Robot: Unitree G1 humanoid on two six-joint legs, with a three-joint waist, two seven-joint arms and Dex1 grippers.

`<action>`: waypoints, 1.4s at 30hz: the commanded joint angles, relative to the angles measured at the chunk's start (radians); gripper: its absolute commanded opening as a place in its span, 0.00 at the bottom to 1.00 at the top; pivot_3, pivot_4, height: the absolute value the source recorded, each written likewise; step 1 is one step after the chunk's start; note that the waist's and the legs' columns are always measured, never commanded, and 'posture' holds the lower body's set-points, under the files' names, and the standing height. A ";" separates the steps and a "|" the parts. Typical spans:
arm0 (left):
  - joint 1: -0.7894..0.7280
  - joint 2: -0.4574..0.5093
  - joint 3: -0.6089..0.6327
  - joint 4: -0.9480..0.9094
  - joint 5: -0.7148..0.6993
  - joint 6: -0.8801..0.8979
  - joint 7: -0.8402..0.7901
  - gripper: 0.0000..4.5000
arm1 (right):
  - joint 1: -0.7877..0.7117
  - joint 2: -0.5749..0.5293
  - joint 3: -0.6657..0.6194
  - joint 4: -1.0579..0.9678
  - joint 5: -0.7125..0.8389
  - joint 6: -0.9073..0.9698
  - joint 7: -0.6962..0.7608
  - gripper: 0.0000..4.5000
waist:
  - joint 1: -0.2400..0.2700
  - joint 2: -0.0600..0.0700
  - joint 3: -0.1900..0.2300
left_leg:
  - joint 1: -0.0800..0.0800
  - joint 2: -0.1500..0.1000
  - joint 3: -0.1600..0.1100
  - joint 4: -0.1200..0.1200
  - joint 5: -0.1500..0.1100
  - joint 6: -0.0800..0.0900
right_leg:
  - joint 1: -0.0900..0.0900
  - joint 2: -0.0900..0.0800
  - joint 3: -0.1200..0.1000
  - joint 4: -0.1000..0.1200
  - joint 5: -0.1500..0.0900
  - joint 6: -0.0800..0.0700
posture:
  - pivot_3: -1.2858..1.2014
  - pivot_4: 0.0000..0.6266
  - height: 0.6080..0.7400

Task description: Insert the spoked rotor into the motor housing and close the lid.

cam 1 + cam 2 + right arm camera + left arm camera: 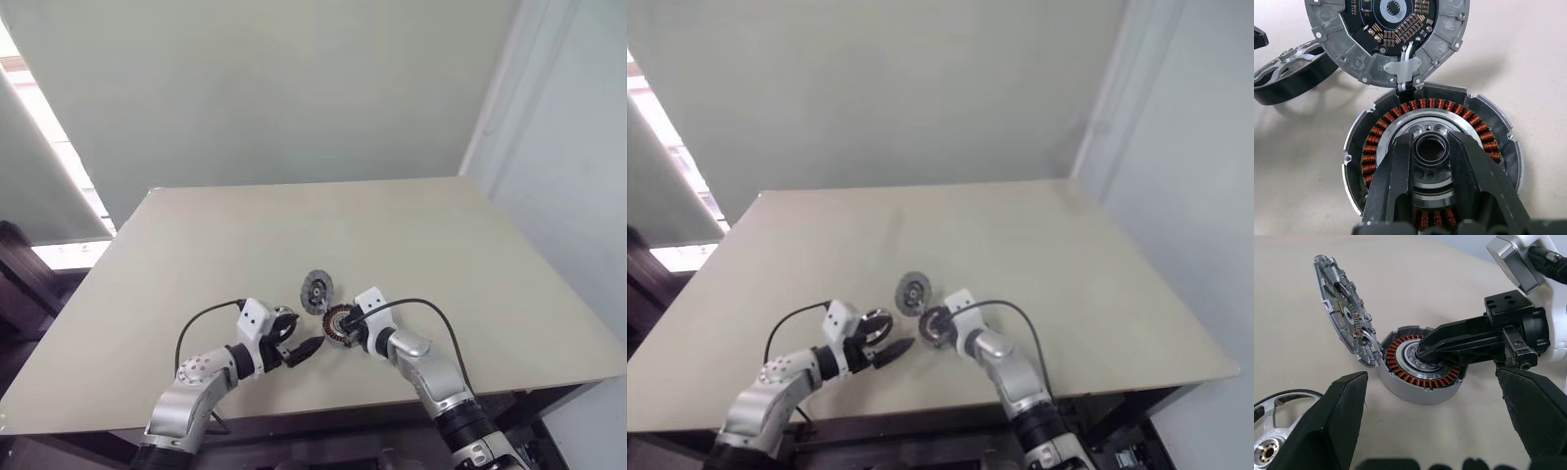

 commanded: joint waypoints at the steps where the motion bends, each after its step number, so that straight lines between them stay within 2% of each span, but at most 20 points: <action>1: -0.023 -0.001 0.005 -0.010 0.001 -0.013 0.000 1.00 | -0.019 0.006 -0.009 -0.015 0.005 -0.002 0.003 0.16 | 0.000 0.000 0.000 | 0.000 0.000 0.000 0.000 0.000 0.000 | 0.000 0.000 0.000 0.000 0.000 0.000 | 0.52 0.00 1.00; 29: -0.021 -0.001 0.008 -0.012 0.004 -0.014 -0.002 1.00 | -0.023 0.008 -0.001 -0.001 -0.005 0.013 0.004 0.16 | 0.000 0.000 0.000 | 0.000 0.000 0.000 0.000 0.000 0.000 | 0.000 0.000 0.000 0.000 0.000 0.000 | 0.52 0.00 1.00; 40: -0.021 0.000 0.006 -0.011 0.007 -0.015 -0.005 1.00 | -0.019 0.018 -0.003 -0.037 0.009 0.014 0.019 0.98 | 0.000 0.000 0.000 | 0.000 0.000 0.000 0.001 0.000 0.000 | 0.001 0.000 0.000 0.000 0.000 0.000 | 0.52 0.00 1.00; 42: -0.022 0.000 0.007 -0.010 0.007 -0.015 -0.004 1.00 | -0.018 0.020 -0.006 -0.054 0.016 0.017 0.021 0.98 | 0.000 0.000 0.000 | 0.000 0.000 0.000 0.001 0.000 0.000 | 0.001 0.000 0.000 0.000 0.000 0.000 | 0.52 0.00 1.00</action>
